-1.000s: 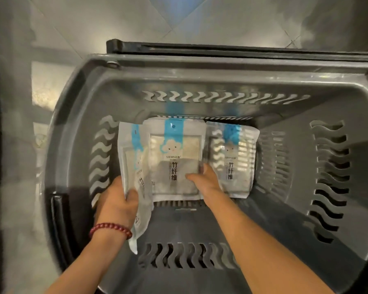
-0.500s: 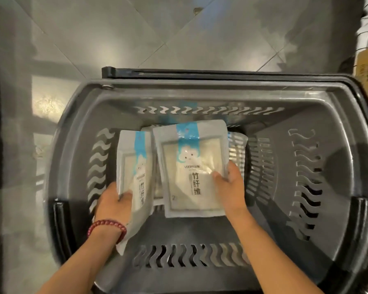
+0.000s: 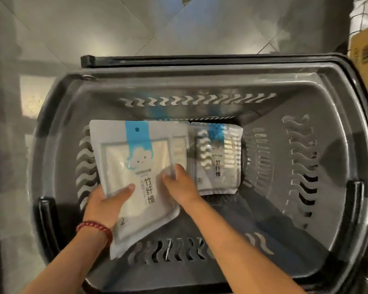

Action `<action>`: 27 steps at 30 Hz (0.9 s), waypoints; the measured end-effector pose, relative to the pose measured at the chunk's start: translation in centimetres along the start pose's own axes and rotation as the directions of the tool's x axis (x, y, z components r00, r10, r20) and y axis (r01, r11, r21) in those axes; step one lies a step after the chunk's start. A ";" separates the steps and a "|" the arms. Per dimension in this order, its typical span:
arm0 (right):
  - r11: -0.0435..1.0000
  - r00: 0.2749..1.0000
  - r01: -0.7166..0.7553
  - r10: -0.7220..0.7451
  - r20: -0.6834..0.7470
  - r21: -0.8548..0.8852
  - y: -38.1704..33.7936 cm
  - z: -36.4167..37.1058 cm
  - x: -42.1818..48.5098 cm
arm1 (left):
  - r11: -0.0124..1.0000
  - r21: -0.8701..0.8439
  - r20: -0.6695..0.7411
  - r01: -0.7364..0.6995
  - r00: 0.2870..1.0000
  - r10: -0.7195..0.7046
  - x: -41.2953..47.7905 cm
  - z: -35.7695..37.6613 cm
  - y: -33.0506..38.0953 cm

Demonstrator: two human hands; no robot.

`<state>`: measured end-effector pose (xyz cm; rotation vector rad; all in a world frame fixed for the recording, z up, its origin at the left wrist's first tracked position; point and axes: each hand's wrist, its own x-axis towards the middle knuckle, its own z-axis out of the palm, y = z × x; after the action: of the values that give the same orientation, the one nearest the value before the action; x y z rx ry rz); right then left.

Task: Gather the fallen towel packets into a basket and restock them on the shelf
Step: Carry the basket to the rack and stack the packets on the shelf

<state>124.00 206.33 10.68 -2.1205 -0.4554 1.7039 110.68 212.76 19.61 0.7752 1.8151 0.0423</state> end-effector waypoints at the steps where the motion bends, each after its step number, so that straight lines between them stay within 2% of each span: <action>1: 0.999 1.000 -0.026 0.026 0.003 -0.040 0.3 0.3 0.3 | 0.999 0.026 -0.022 -0.027 0.999 0.027 0.1 -0.1 -0.3; 4: 0.994 0.996 -0.081 0.077 -0.053 -0.073 1.4 0.4 1.0 | 0.995 0.059 -0.074 -0.082 0.994 0.086 0.3 -0.2 -1.1; 7: 0.995 0.984 -0.096 0.096 -0.152 0.008 2.8 -0.5 1.9 | 0.995 0.043 -0.120 -0.092 0.988 0.097 1.1 0.2 -1.4; 11: 0.973 0.979 -0.182 0.193 -0.064 0.143 3.6 -1.2 3.6 | 0.991 0.068 -0.128 -0.119 0.984 0.127 2.3 0.8 -1.7; 13: 0.974 0.972 -0.220 0.223 -0.075 0.054 3.7 -1.1 4.4 | 0.991 0.063 -0.117 -0.116 0.986 0.122 2.8 1.0 -2.0; 16: 0.974 0.963 -0.223 0.214 -0.166 -0.038 3.5 -0.7 5.5 | 0.991 0.059 -0.104 -0.119 0.987 0.125 3.4 1.2 -2.1; 20: 0.958 0.941 -0.248 0.273 -0.202 0.143 3.2 -0.4 6.1 | 0.990 0.090 -0.126 -0.108 0.985 0.118 3.9 1.1 -2.5; 22: 0.957 0.949 -0.218 0.253 -0.186 0.189 3.1 -0.8 5.8 | 0.989 0.100 -0.119 -0.106 0.986 0.118 3.7 1.0 -2.4; 24: 0.979 0.966 -0.142 0.170 -0.194 0.149 3.2 -1.3 5.4 | 0.990 0.102 -0.121 -0.099 0.986 0.111 3.6 0.9 -2.3; 27: 0.987 0.958 -0.013 0.058 -0.282 0.159 3.3 -1.9 4.1 | 0.993 0.103 -0.119 -0.063 0.990 0.075 3.2 0.8 -2.0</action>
<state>126.71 205.22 5.99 -2.2220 -0.1931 1.3688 109.87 212.62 15.83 0.9230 1.9179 0.0466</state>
